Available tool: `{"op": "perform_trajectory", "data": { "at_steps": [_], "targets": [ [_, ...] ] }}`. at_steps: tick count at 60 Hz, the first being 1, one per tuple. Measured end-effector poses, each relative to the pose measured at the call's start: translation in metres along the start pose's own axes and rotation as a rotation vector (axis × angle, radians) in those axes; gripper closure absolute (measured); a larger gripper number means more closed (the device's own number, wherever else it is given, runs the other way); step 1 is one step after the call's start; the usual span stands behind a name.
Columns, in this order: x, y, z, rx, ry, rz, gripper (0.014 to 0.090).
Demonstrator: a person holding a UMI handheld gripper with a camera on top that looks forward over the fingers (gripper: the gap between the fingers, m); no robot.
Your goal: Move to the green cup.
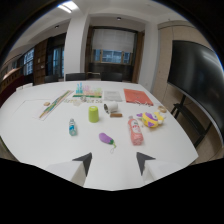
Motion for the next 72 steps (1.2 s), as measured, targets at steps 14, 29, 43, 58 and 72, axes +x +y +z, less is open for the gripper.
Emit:
{"op": "perform_trajectory", "data": {
  "at_steps": [14,29,43,58,72],
  "targets": [
    [-0.062,-0.033,0.037,0.019,-0.036,0.002,0.0194],
    [-0.097,-0.087,0.153,0.049,-0.051,0.019,0.0195],
    [-0.118,-0.106,0.274,-0.021,-0.063,0.04,0.0201],
    [-0.124,-0.083,0.338,-0.11,-0.066,0.03,0.02],
    [-0.125,-0.081,0.346,-0.124,-0.073,0.021,0.02]
  ]
}}
